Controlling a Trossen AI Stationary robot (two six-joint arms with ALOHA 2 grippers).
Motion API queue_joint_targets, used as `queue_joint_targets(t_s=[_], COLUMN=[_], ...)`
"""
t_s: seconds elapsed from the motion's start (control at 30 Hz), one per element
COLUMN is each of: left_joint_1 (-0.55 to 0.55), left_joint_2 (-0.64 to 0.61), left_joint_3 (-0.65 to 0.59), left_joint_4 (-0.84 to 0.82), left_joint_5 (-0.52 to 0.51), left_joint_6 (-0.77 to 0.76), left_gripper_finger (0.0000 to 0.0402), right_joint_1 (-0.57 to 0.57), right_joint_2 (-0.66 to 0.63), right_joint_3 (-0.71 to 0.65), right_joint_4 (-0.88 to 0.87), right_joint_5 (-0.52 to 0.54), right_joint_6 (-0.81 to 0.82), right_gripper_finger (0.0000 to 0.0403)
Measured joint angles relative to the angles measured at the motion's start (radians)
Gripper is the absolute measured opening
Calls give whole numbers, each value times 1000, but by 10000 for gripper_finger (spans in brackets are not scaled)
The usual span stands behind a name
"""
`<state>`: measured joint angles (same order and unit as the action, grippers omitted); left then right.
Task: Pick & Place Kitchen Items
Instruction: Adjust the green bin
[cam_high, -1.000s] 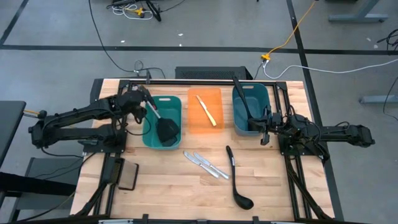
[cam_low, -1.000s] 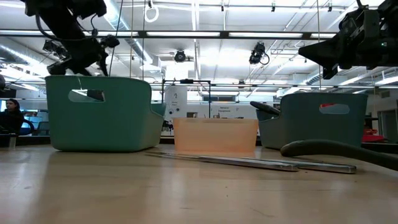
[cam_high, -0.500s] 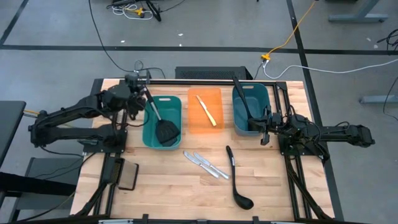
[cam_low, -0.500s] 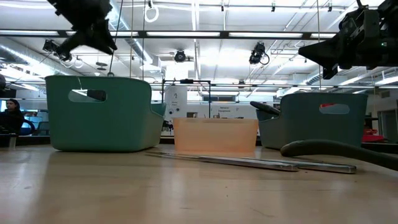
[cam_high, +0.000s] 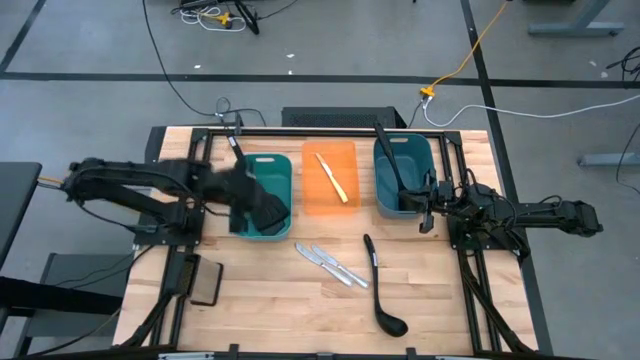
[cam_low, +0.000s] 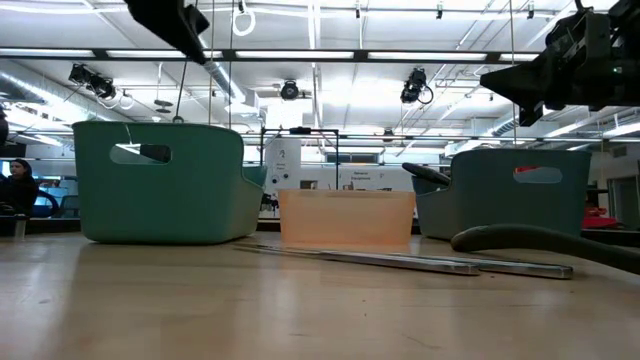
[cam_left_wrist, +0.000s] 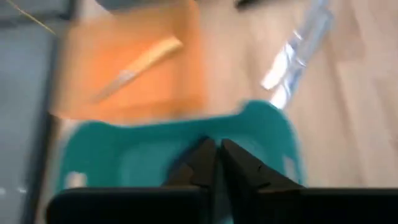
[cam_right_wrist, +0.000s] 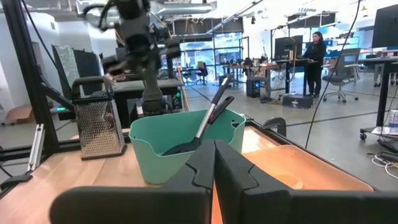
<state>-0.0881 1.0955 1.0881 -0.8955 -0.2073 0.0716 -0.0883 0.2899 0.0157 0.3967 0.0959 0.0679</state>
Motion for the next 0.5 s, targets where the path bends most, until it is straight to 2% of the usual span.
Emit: queue_joint_targets(t_s=[0.17, 0.33, 0.5], left_joint_1=[-101, -168, -173], left_joint_2=[136, 265, 376], left_joint_3=[29, 34, 34], left_joint_4=[-41, -80, -70], left_joint_5=[81, 51, 75], left_joint_6=[-110, -166, -220], left_gripper_finger=[118, 207, 258], right_joint_1=[0, 0, 0], right_joint_2=[0, -1, -1], right_joint_3=[0, 0, 0], right_joint_4=[11, 12, 13], right_joint_5=[-6, -9, -10], right_joint_6=[2, 2, 4], right_gripper_finger=[11, 11, 11])
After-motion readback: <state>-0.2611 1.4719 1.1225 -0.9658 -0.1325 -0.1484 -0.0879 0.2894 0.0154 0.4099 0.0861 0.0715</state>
